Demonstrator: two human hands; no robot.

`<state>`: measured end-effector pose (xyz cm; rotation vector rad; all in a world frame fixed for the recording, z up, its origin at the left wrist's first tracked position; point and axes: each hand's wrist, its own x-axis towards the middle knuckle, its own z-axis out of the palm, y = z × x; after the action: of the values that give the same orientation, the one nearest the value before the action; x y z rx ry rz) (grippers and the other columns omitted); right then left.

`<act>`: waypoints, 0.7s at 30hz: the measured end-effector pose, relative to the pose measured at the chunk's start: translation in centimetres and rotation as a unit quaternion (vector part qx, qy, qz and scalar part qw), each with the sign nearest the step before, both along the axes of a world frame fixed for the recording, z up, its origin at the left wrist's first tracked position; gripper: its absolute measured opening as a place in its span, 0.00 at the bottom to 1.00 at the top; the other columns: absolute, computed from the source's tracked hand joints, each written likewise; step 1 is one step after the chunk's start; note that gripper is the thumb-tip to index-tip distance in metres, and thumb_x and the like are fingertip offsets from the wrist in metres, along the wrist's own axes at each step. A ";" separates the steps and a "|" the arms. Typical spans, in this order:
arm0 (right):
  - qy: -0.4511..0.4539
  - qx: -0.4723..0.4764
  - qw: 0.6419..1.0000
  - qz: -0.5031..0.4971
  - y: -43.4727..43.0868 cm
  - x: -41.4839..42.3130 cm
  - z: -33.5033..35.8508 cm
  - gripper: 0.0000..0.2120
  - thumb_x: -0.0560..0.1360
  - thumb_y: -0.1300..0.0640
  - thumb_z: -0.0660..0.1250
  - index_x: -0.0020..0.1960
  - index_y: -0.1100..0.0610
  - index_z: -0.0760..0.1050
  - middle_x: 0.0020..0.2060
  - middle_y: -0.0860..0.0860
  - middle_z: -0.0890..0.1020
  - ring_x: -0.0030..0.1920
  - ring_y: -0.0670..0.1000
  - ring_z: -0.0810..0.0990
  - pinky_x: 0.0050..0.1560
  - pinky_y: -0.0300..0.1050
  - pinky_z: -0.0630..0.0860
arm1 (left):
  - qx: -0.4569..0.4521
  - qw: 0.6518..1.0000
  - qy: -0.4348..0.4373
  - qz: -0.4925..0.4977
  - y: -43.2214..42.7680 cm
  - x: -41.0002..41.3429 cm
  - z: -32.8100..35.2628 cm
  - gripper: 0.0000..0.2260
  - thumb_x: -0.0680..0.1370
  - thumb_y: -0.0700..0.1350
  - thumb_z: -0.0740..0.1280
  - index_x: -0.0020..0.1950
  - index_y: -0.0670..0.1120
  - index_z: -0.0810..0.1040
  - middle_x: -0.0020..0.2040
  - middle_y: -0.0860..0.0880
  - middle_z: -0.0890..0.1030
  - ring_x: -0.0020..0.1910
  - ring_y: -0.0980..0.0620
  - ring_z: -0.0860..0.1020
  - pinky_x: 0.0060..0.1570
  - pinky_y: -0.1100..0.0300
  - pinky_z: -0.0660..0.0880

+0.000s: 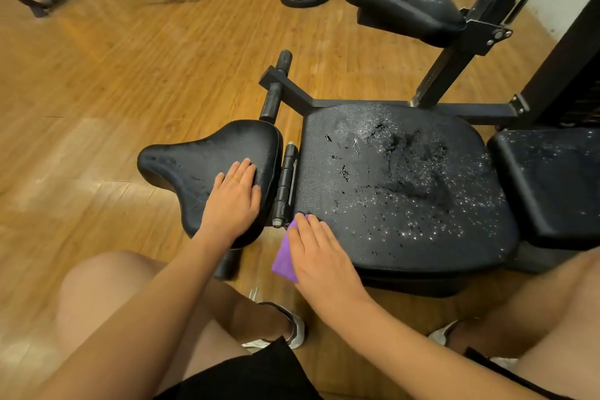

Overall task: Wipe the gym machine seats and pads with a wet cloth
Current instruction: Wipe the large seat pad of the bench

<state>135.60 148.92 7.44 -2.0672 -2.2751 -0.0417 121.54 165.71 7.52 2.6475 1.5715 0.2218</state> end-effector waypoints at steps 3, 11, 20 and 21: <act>0.031 0.039 0.998 0.049 -0.3 1.3 -0.4 0.26 0.69 0.60 0.64 0.67 0.61 0.75 0.64 0.59 0.78 0.66 0.60 0.76 0.67 0.53 0.73 | 0.006 1.000 0.012 -0.009 1.0 0.3 0.0 0.20 0.82 0.49 0.55 0.71 0.40 0.69 0.75 0.42 0.68 0.75 0.44 0.64 0.70 0.43 0.61; 0.047 -0.032 0.998 0.020 -2.2 1.5 0.3 0.37 0.60 0.52 0.75 0.67 0.60 0.75 0.64 0.58 0.78 0.66 0.60 0.76 0.67 0.54 0.73 | 0.012 1.000 0.013 -0.018 1.2 0.5 -0.5 0.21 0.83 0.49 0.56 0.72 0.40 0.67 0.76 0.41 0.66 0.76 0.44 0.62 0.72 0.42 0.59; -0.031 -0.012 0.999 0.001 -0.7 -0.1 -0.9 0.24 0.74 0.53 0.60 0.67 0.62 0.75 0.64 0.60 0.78 0.67 0.61 0.75 0.68 0.54 0.72 | 0.028 0.999 0.025 -0.009 1.4 1.2 -1.0 0.21 0.83 0.48 0.55 0.73 0.39 0.66 0.76 0.39 0.66 0.76 0.42 0.62 0.72 0.42 0.60; -0.016 -0.001 1.000 0.020 -0.7 0.5 -1.0 0.24 0.73 0.56 0.56 0.65 0.62 0.77 0.63 0.59 0.79 0.66 0.60 0.76 0.67 0.52 0.72 | 0.027 0.999 0.025 -0.006 1.2 1.3 -1.1 0.21 0.83 0.47 0.55 0.73 0.39 0.66 0.76 0.39 0.66 0.76 0.42 0.62 0.72 0.42 0.60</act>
<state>136.11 148.26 6.42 -2.0373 -2.3342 -0.0695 122.81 166.96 6.41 2.7235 1.5858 0.2034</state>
